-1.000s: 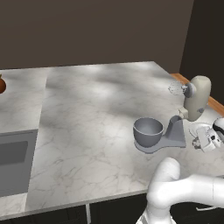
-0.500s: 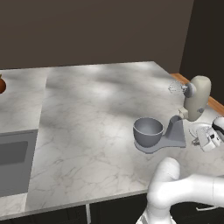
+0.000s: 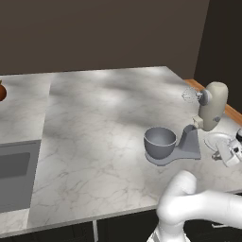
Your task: Add butter and sugar cubes to the stand mixer bowl and then turn on the stand mixer to begin making frosting.
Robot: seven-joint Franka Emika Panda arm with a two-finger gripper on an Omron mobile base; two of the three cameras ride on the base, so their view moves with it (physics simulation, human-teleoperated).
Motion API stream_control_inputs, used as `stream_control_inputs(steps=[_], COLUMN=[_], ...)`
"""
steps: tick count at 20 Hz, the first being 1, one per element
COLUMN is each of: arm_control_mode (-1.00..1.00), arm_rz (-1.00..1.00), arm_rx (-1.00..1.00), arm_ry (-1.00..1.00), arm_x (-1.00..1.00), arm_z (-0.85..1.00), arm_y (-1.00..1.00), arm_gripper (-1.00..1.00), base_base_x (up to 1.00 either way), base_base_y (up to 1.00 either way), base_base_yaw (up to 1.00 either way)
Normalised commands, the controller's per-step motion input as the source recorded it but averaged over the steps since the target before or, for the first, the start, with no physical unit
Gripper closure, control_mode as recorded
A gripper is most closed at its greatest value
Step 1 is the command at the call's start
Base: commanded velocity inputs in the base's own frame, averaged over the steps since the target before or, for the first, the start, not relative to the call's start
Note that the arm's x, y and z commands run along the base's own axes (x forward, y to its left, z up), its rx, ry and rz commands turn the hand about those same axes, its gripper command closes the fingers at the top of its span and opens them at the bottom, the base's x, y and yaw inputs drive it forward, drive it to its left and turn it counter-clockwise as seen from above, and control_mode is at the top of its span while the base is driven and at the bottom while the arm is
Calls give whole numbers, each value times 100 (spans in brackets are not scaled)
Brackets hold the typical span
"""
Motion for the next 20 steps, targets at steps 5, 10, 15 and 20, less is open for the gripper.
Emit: stream_control_inputs(steps=[5,10,15,20], arm_control_mode=[-100,-100,-100,-100], arm_rz=[0,-1,-6,-7], arm_rx=[0,-4,-7,-9], arm_ry=[-12,-13,-7,0], arm_x=[-76,-64,-42,-10], arm_z=[51,58,54,52], arm_y=[26,58,75,74], arm_gripper=[100,100,100,100], base_base_x=[0,0,0,0], base_base_y=[0,0,0,0], base_base_yaw=[0,0,0,0])
